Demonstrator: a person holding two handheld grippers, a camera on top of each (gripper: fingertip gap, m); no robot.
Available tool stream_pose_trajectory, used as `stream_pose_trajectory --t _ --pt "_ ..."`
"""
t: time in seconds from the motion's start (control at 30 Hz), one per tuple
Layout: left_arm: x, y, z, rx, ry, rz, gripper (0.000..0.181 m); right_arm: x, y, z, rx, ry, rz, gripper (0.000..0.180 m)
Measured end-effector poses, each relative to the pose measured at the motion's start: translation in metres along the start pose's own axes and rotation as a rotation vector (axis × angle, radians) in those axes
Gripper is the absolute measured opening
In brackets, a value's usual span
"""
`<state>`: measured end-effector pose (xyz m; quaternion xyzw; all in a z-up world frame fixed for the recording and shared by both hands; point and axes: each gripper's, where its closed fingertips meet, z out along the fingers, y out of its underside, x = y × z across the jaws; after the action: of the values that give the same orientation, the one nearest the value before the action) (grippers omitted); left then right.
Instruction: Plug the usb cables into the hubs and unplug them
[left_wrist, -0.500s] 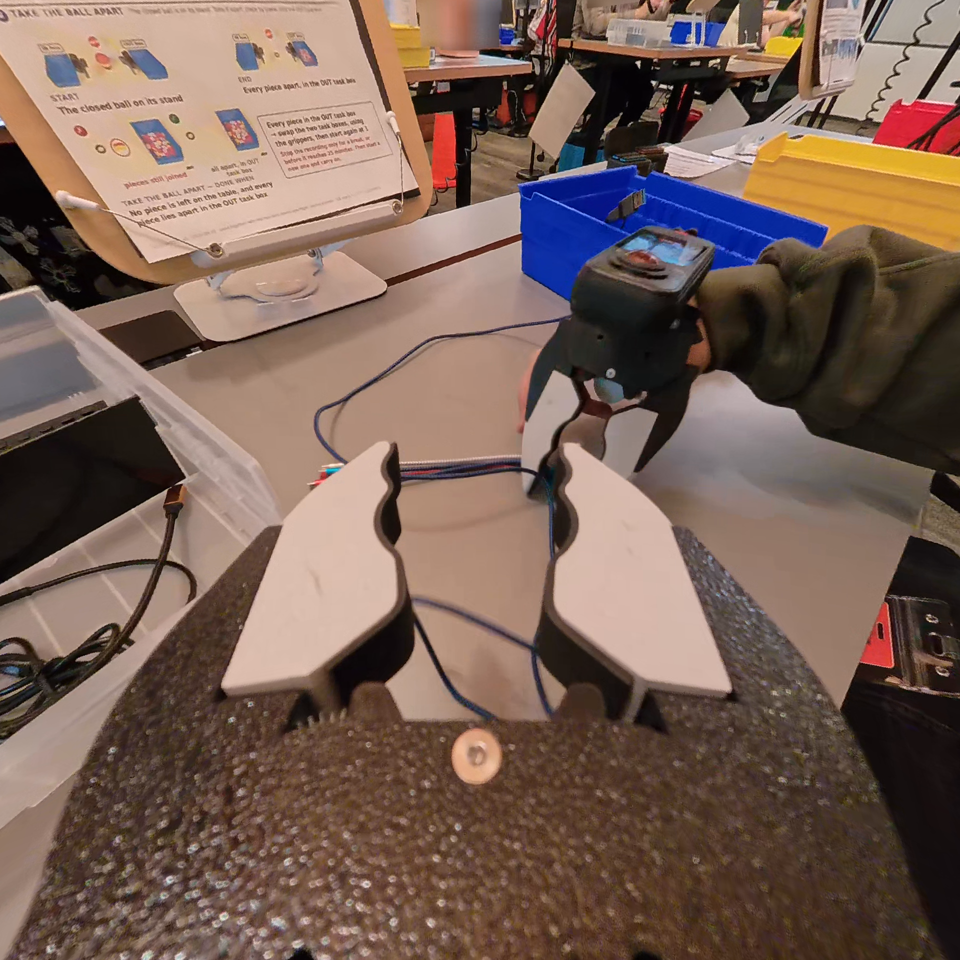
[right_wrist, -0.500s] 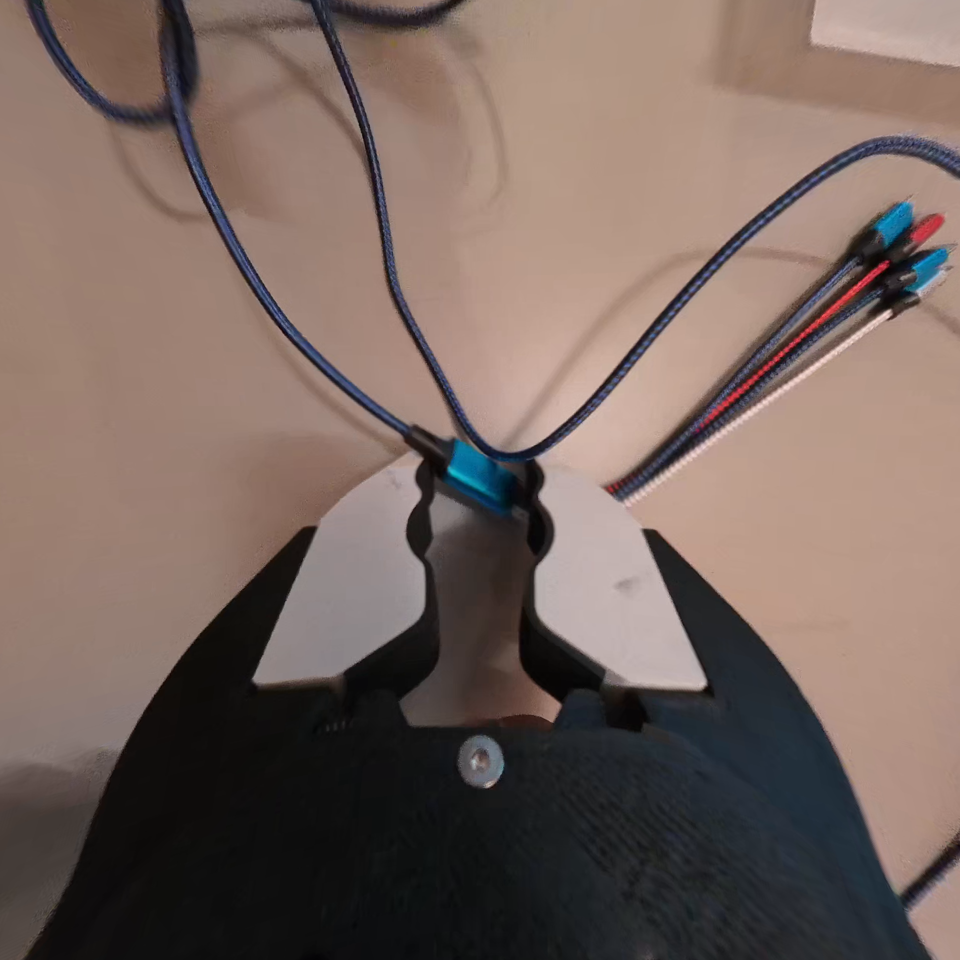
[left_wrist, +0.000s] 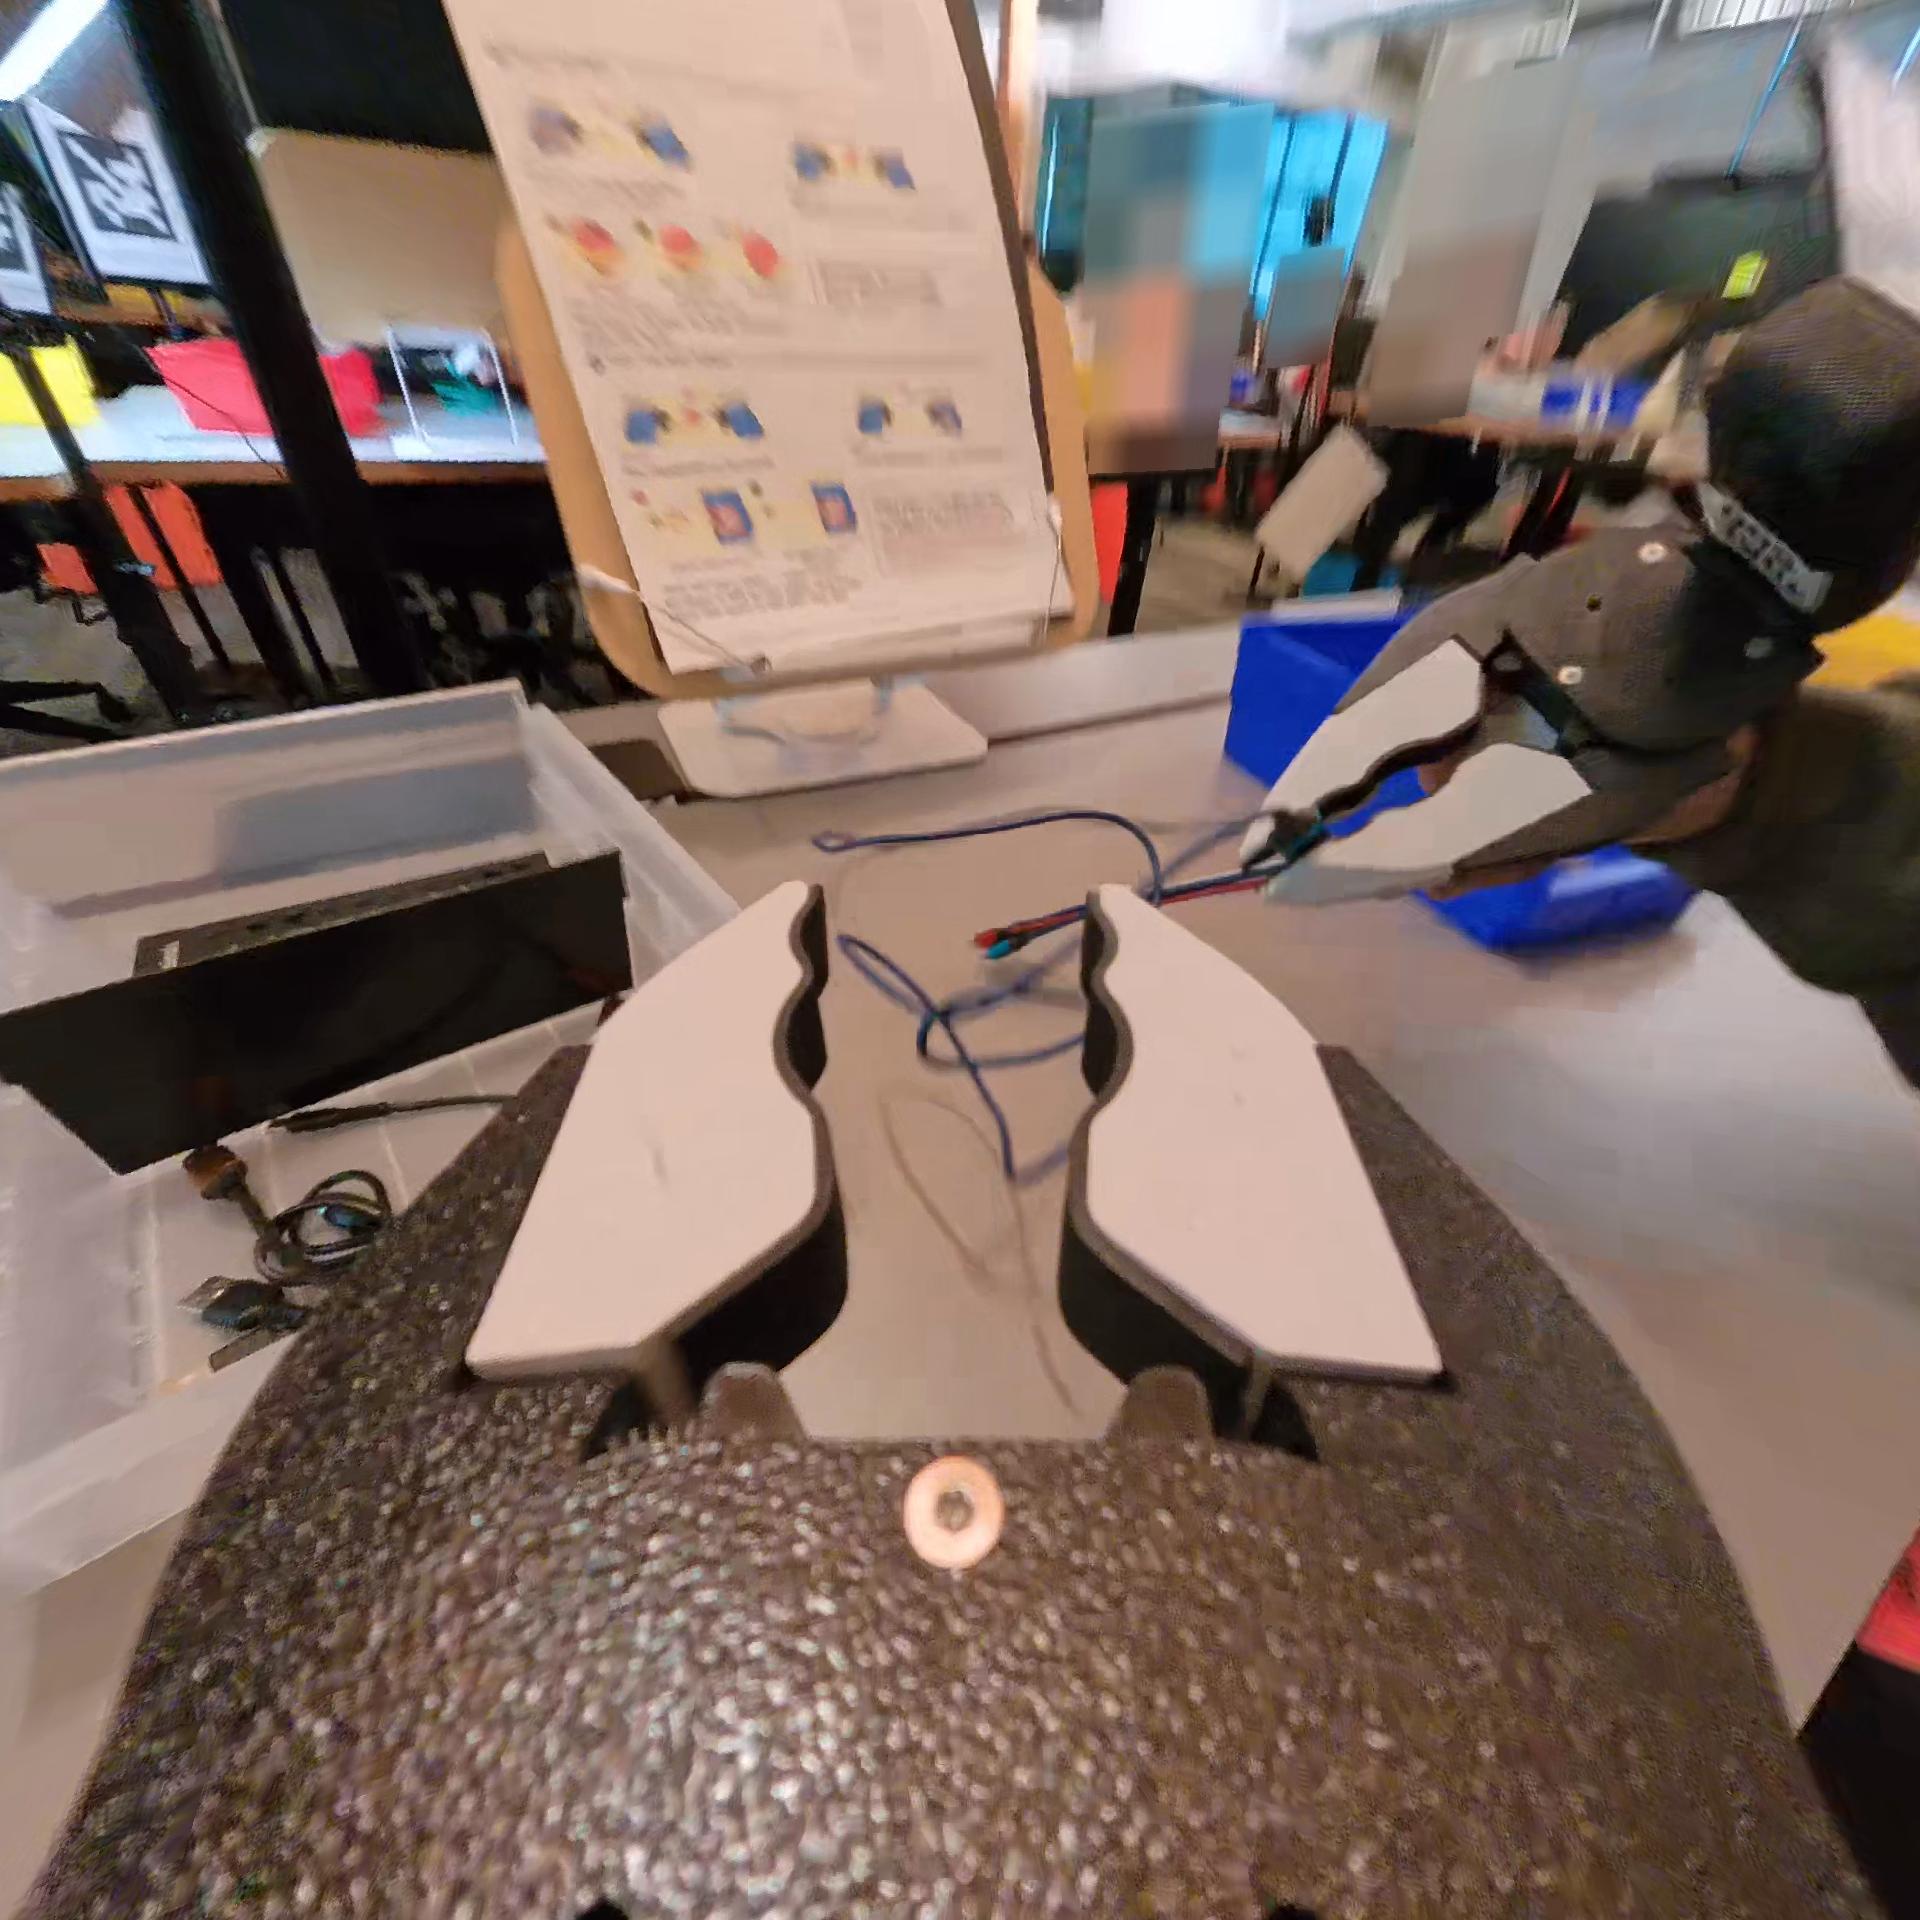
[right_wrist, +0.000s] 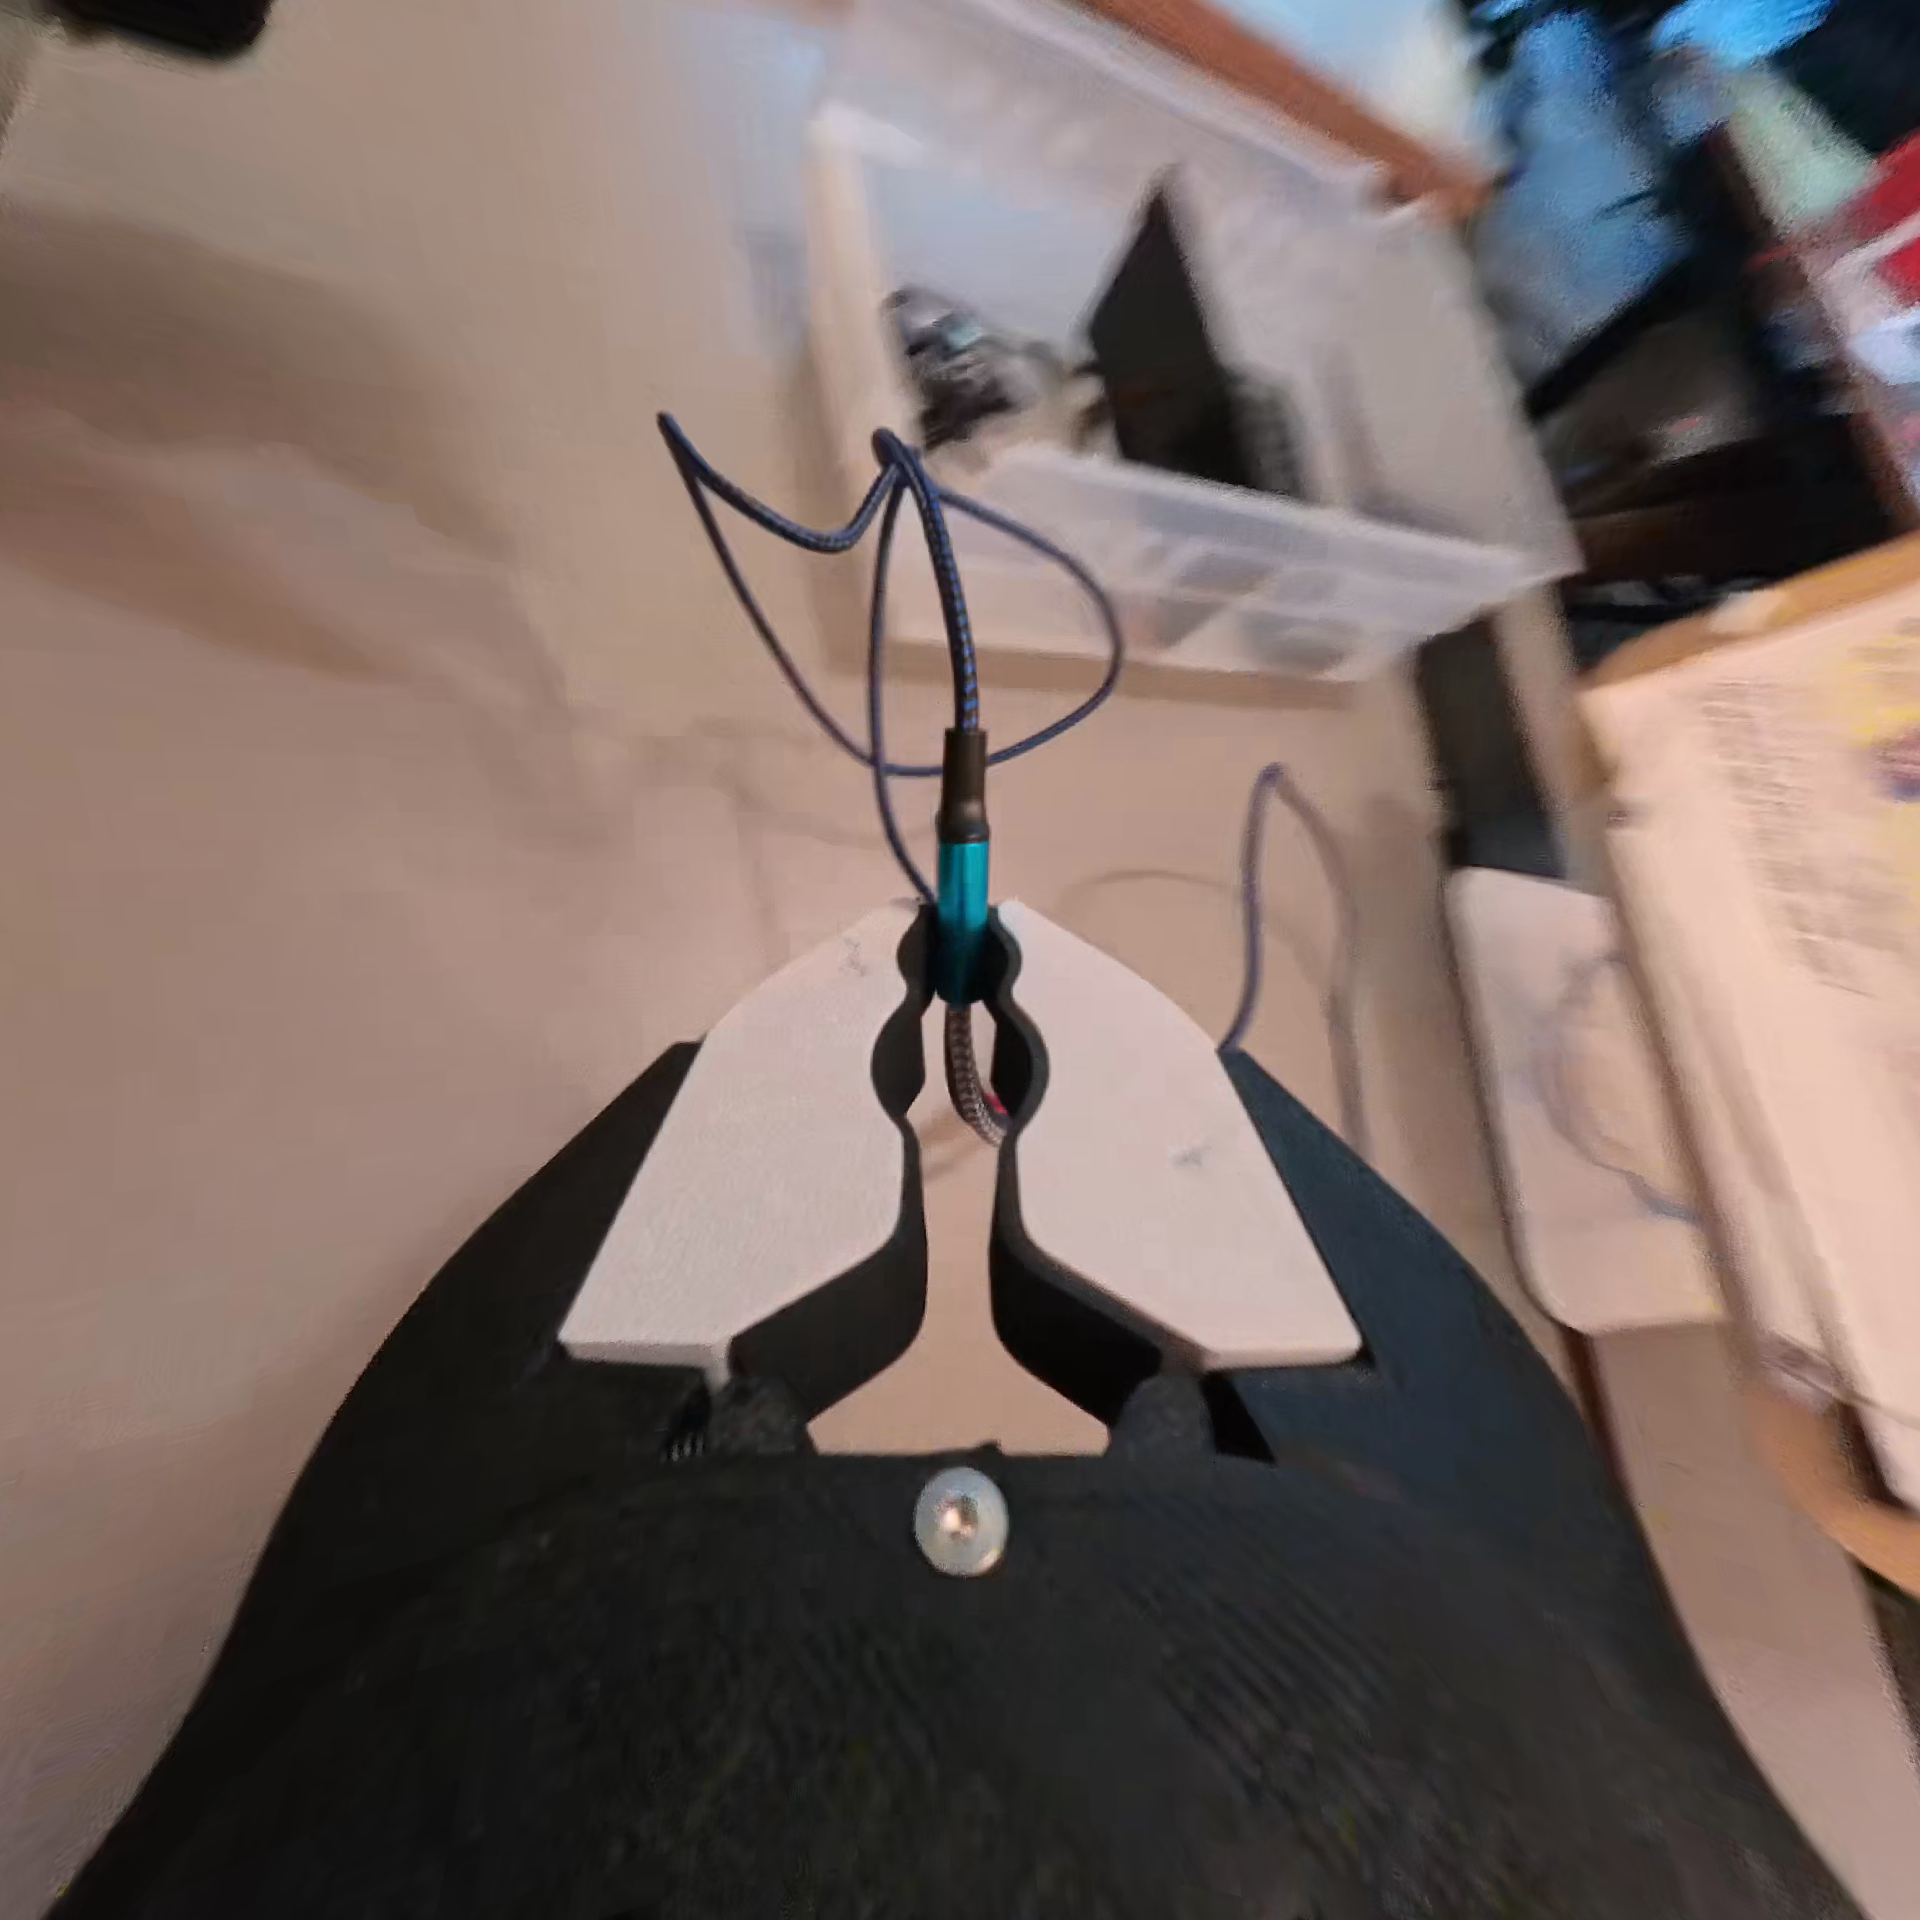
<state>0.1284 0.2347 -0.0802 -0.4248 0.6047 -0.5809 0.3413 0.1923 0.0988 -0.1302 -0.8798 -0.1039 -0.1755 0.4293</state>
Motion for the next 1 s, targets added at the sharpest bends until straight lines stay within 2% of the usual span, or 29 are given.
stream_pose_trajectory --t 0.03,0.13,0.3,0.43,0.5,0.53,0.6,0.63,0.7,0.77,0.97,1.0 --pt "-0.001 -0.007 -0.004 0.048 0.011 -0.037 0.044 0.021 -0.006 -0.016 0.028 0.087 0.012 0.008" --pt "-0.003 -0.016 -0.01 0.123 0.057 -0.129 0.042 0.083 -0.021 -0.082 0.104 0.365 0.029 0.007" --pt "-0.001 -0.002 -0.002 0.048 0.067 -0.118 0.045 0.167 -0.024 -0.229 0.092 0.765 0.021 0.008" --pt "0.013 0.009 0.009 -0.021 0.094 -0.055 0.047 0.2 0.002 -0.352 0.042 1.089 0.08 0.007" --pt "0.018 0.013 0.014 -0.043 0.106 -0.027 0.048 0.203 0.022 -0.404 0.064 1.223 0.139 0.007" --pt "0.02 0.015 0.016 -0.055 0.113 -0.02 0.048 0.199 0.031 -0.418 0.081 1.227 0.15 0.007" --pt "0.023 0.019 0.018 -0.072 0.116 -0.014 0.048 0.189 0.062 -0.408 0.068 1.063 0.266 0.007" --pt "0.024 0.019 0.02 -0.075 0.117 -0.011 0.048 0.183 0.083 -0.394 0.018 0.977 0.327 0.007" --pt "0.026 0.021 0.022 -0.082 0.121 -0.011 0.048 0.174 0.12 -0.371 -0.071 0.923 0.335 0.007" --pt "0.028 0.023 0.024 -0.089 0.124 -0.016 0.048 0.157 0.15 -0.333 -0.069 0.777 0.463 0.007" --pt "0.035 0.031 0.028 -0.131 0.125 0.018 0.048 0.118 0.245 -0.27 -0.226 0.751 0.754 0.008" --pt "0.035 0.032 0.029 -0.136 0.125 0.023 0.048 0.107 0.256 -0.257 -0.26 0.703 0.78 0.01"
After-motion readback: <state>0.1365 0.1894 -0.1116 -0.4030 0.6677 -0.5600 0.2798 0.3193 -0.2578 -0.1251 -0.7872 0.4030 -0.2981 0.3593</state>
